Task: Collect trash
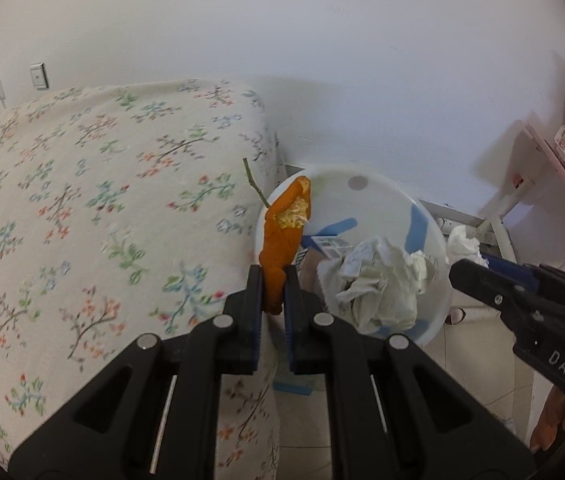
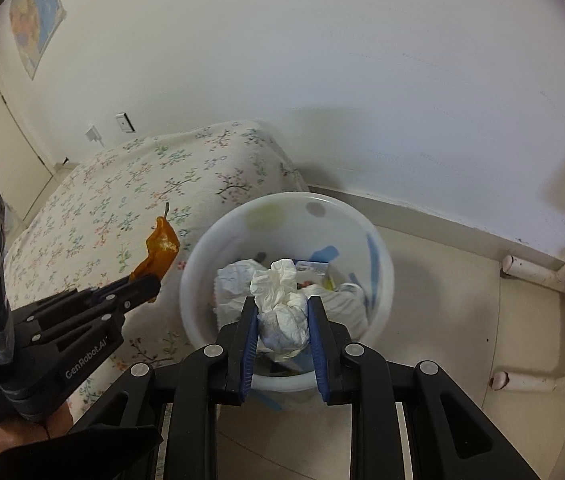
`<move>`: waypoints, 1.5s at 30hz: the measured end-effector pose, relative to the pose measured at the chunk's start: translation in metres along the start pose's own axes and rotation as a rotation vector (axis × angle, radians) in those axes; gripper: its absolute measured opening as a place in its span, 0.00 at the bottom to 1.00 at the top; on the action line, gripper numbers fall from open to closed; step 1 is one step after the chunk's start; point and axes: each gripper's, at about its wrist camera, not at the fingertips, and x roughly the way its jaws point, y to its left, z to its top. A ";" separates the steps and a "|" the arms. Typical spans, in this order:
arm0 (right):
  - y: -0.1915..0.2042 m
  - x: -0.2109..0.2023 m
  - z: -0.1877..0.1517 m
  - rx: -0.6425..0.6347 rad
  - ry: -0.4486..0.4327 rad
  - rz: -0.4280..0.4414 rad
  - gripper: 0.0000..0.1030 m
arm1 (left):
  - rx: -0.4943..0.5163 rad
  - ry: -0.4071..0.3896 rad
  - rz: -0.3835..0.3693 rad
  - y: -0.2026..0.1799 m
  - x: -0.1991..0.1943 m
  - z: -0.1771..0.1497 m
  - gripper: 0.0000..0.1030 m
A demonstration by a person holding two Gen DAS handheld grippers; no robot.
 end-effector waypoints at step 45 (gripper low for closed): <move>0.112 -0.094 -0.041 -0.452 -0.072 0.016 0.80 | -0.290 -0.066 0.429 0.043 -0.183 -0.114 0.96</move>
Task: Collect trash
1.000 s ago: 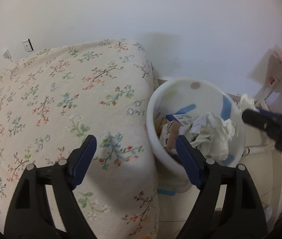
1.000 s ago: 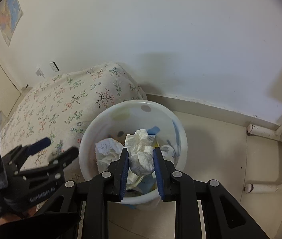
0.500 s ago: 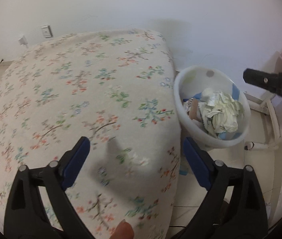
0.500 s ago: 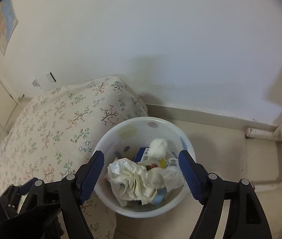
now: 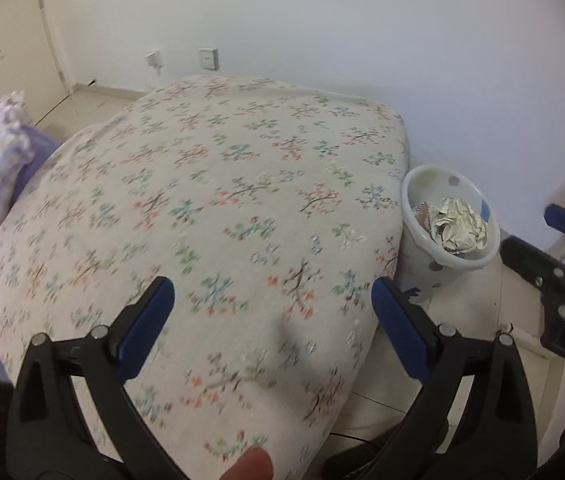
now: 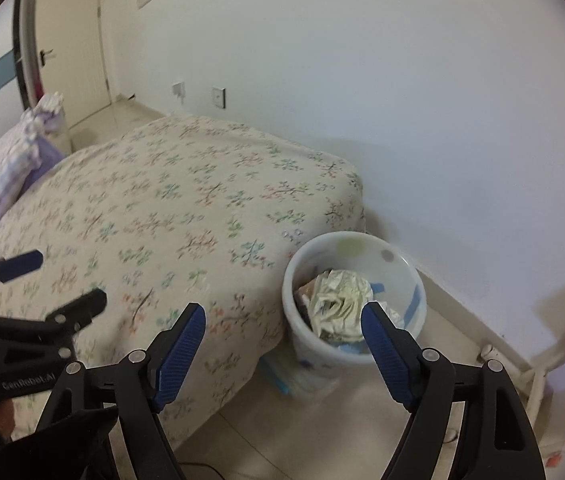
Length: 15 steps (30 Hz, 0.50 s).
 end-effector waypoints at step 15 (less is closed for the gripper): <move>0.026 -0.026 -0.024 -0.042 0.036 0.054 0.81 | -0.155 -0.006 0.067 0.021 -0.033 -0.050 0.96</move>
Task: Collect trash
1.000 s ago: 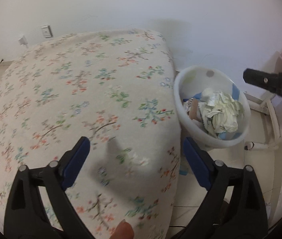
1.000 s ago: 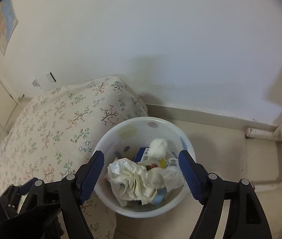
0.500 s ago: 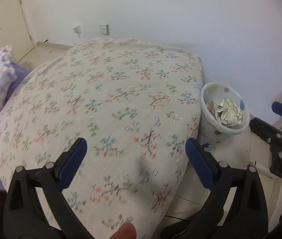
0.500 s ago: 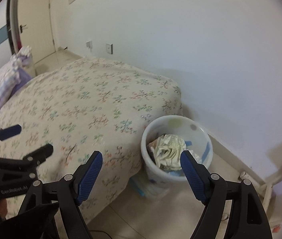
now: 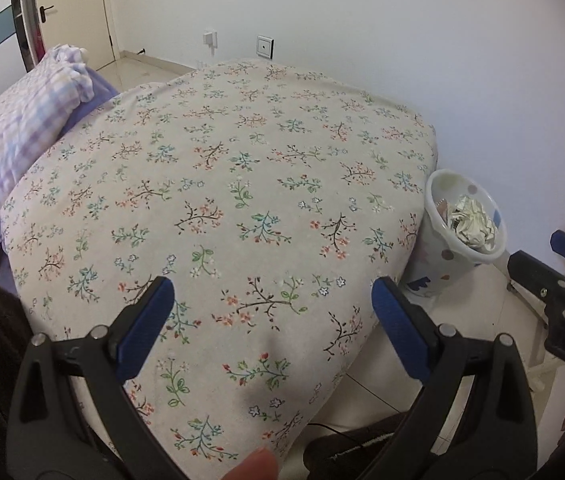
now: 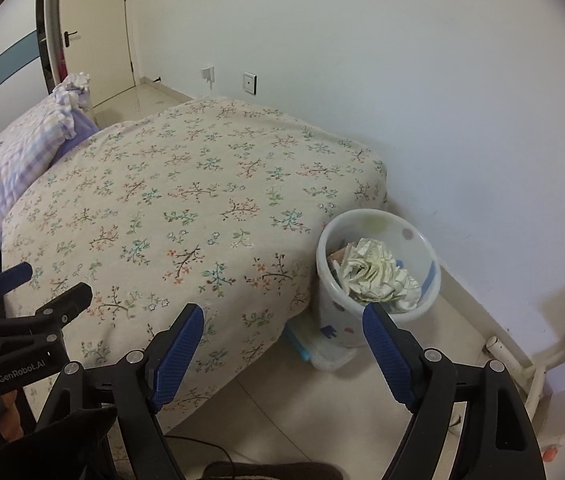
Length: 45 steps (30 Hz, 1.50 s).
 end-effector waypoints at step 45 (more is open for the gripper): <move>0.015 -0.004 0.010 -0.028 -0.032 -0.001 0.81 | -0.063 -0.011 -0.002 0.016 -0.004 -0.003 0.96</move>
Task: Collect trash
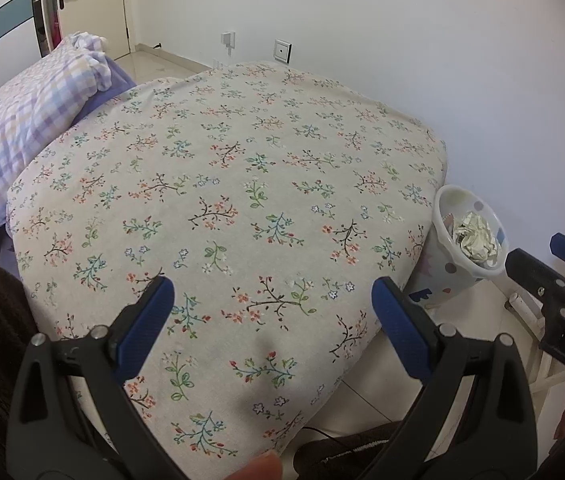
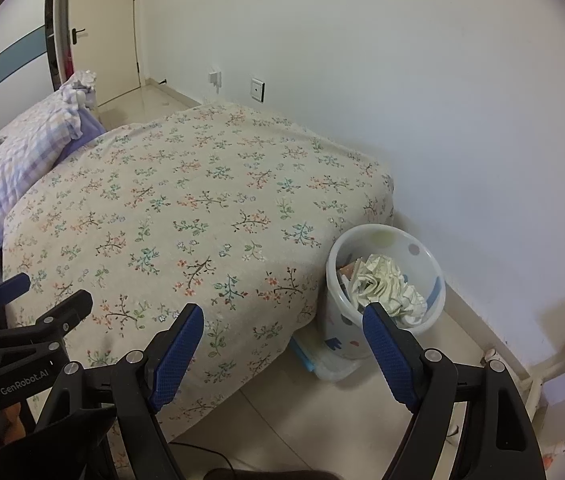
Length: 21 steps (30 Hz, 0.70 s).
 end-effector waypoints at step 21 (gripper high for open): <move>0.007 -0.001 0.005 -0.015 -0.012 0.012 0.81 | -0.016 -0.003 0.002 0.003 -0.001 0.001 0.96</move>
